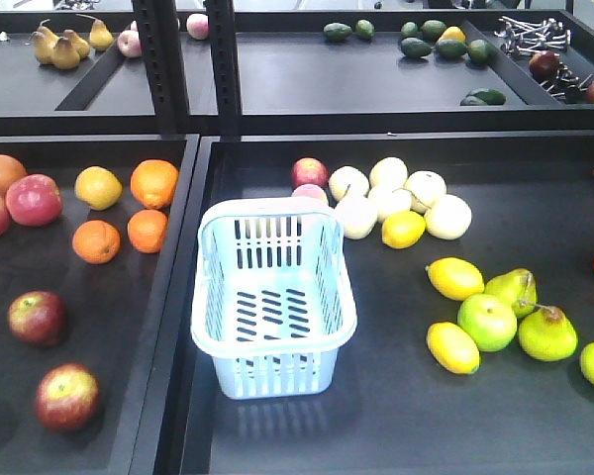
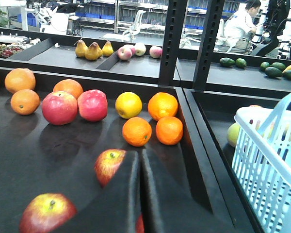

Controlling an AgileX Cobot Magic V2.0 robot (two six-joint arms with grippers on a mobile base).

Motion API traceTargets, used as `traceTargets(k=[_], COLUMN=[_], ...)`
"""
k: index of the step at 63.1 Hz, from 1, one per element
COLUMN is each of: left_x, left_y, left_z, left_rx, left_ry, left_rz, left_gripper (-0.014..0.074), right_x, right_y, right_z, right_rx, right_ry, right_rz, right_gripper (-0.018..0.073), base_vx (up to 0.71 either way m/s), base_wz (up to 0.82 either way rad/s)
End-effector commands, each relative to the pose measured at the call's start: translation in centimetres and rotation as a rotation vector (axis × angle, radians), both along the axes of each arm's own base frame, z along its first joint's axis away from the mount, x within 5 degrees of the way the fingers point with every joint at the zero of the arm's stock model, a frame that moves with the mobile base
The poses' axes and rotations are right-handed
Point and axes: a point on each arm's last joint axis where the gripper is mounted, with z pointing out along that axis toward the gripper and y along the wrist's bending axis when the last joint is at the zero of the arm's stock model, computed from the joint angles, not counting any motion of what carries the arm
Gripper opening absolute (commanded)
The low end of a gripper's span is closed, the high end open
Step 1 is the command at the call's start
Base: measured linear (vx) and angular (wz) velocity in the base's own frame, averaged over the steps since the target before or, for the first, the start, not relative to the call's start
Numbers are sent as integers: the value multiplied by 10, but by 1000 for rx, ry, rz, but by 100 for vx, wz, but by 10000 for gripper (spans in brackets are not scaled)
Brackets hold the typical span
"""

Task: Pick three apples into basket with both arms

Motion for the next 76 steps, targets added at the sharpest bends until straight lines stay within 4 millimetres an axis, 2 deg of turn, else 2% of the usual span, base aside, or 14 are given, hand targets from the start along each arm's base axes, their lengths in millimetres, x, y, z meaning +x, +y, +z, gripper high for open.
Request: traceTargets(k=[1, 76], left_x=[0, 0], left_y=[-1, -1], left_z=[6, 6], left_rx=[1, 1], left_ry=[-86, -86], left_rz=[-8, -8], left_gripper=[-6, -6], right_x=[-1, -1], right_y=[0, 0], right_z=[3, 3], right_rx=[-14, -14], right_ry=[-76, -76], right_rz=[2, 2], right_gripper=[-4, -4], base_vx=[11, 6], base_wz=[-1, 1])
